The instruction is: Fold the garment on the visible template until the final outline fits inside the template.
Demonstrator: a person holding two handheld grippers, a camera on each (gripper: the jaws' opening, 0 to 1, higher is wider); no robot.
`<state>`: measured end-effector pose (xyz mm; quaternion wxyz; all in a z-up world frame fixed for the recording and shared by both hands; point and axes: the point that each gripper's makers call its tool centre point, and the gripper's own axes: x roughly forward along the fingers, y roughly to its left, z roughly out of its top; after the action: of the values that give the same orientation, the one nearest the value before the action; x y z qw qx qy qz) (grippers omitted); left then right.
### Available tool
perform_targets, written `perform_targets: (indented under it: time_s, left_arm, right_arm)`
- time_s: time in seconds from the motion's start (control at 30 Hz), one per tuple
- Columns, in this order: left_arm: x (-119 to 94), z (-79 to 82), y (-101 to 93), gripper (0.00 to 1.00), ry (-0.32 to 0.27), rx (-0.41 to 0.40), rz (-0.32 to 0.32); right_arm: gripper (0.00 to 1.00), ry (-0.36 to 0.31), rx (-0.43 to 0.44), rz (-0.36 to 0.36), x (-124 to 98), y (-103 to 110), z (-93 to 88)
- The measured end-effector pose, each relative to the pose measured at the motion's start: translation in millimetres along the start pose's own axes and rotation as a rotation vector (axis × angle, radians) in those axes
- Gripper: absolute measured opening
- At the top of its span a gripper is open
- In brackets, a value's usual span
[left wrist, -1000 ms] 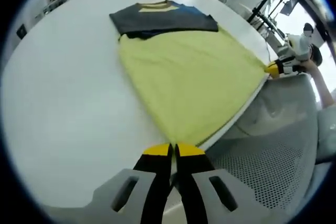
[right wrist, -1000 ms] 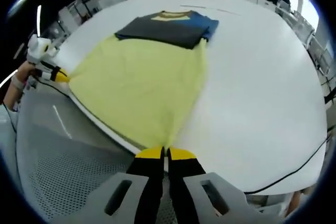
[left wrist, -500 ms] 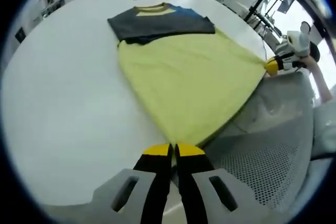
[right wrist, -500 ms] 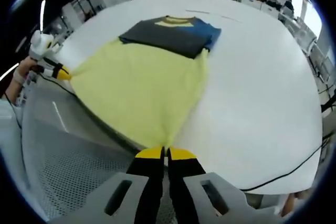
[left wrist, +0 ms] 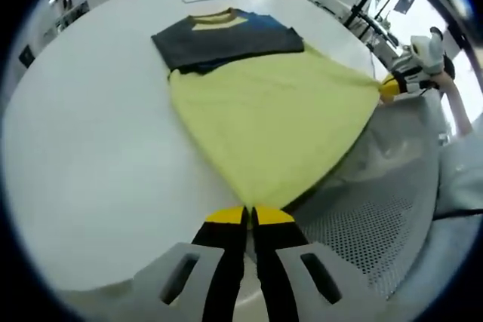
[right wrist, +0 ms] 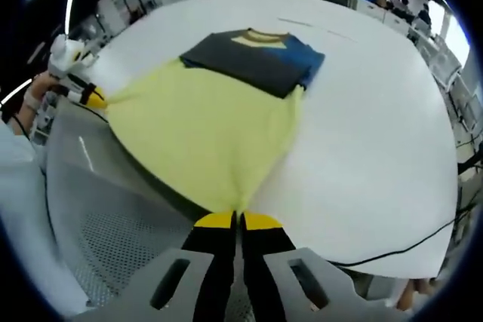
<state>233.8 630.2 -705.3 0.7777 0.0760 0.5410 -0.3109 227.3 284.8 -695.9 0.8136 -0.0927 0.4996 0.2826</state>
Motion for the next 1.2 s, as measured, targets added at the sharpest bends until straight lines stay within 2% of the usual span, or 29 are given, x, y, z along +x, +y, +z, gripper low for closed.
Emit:
perform_targets:
  time_s: [0.67, 1.2]
  left_arm:
    - [-33, -1.9, -20.2, 0.00, 0.012, 0.012, -0.041]
    - [-58, -3.8, -27.8, 0.00, 0.016, 0.053, -0.033]
  right_arm:
    - [0.03, 0.030, -0.031, 0.011, -36, 16, 3.4]
    - [0.03, 0.027, -0.069, 0.009, -62, 28, 8.3]
